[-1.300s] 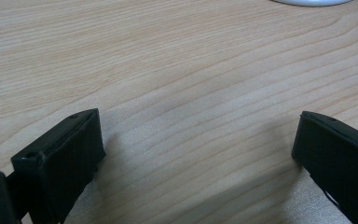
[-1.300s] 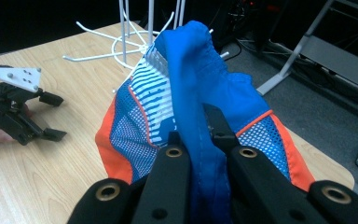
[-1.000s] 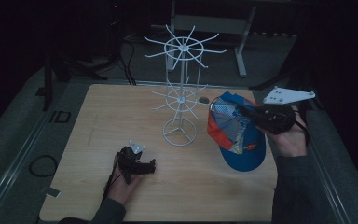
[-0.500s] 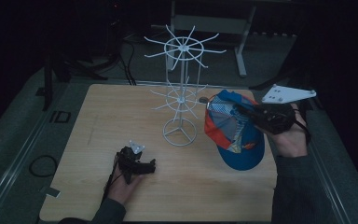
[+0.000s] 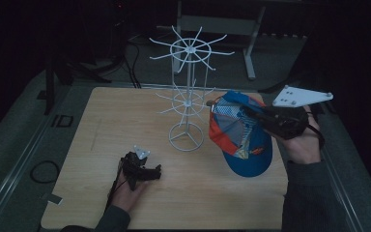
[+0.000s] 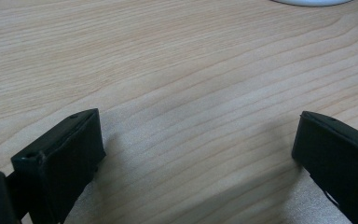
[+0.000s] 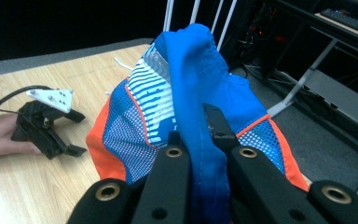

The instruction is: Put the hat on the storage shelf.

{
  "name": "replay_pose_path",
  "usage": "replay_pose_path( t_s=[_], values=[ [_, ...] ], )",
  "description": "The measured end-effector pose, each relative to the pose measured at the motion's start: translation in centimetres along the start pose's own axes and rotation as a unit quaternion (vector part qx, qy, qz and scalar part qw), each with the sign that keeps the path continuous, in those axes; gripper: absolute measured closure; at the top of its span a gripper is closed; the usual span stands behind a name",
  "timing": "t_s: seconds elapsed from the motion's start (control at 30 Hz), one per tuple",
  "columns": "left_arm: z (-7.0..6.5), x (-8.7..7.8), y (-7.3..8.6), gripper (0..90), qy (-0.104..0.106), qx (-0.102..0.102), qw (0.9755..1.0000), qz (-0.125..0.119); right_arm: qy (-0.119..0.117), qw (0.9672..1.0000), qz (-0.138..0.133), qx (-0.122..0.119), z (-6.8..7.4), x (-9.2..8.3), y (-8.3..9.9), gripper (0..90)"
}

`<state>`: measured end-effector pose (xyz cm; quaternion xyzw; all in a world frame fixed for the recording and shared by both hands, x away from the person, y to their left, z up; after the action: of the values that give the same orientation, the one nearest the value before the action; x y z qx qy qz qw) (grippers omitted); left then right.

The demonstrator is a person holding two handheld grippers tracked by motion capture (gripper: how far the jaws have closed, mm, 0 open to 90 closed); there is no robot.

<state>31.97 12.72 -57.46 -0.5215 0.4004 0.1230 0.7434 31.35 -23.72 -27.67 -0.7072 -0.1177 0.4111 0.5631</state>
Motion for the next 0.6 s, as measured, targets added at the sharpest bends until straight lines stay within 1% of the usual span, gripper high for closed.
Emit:
replay_pose_path(
  t_s=[0.27, 0.6],
  values=[
    [0.0, 0.0, 0.0, 2.4, 0.0, 0.0, 1.0, 0.0, 0.004, 0.9999, -0.016, 0.002, -0.6, -0.4, -0.4, 88.6],
    [0.0, 0.0, 0.0, 2.4, 0.0, 0.0, 1.0, 0.0, 0.008, 0.9991, -0.038, 0.016, -1.5, -0.8, -0.8, 88.6]
  ],
)
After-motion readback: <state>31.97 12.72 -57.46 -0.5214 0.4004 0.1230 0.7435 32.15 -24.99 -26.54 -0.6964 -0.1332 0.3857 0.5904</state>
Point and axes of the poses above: each handheld gripper's, and its own axes: x roughly forward along the jaws, y roughly out of its underside, z roughly to its left, the point moved 1 cm from there along x, roughly forward along the jaws, and after that the axes turned 12 degrees about x, right-handed, at the moved point
